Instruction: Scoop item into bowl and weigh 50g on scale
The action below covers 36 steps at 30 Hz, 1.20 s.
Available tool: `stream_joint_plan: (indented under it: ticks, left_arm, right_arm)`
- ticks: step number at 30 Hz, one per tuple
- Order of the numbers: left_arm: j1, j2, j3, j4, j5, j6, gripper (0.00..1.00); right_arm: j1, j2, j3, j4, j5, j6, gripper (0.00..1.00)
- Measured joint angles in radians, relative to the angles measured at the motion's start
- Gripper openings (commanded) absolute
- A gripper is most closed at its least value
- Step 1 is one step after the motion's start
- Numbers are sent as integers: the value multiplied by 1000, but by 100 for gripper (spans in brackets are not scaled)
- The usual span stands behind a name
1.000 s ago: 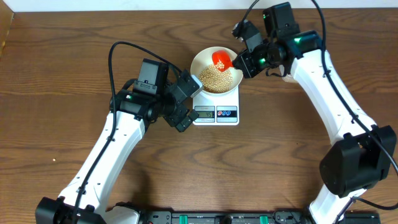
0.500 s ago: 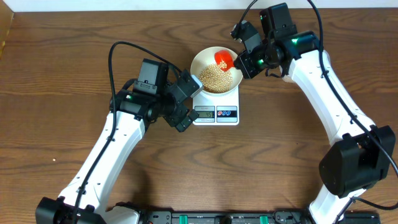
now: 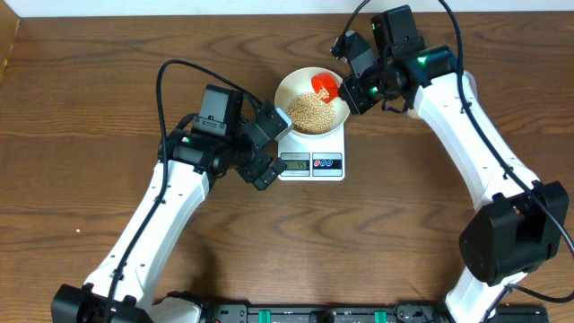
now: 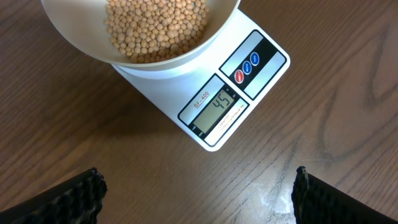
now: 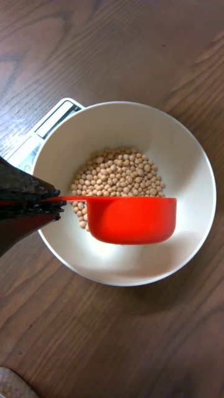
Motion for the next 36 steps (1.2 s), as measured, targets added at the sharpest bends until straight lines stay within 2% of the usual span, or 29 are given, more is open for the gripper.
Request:
stream_joint_plan:
  ticks: [19,36]
  left_arm:
    - [0,0,0,0,0,0,98]
    - [0,0,0,0,0,0,98]
  right_arm:
    - [29,0,0,-9,44,-31,1]
    - [21,0,0,-9,10,-31,1]
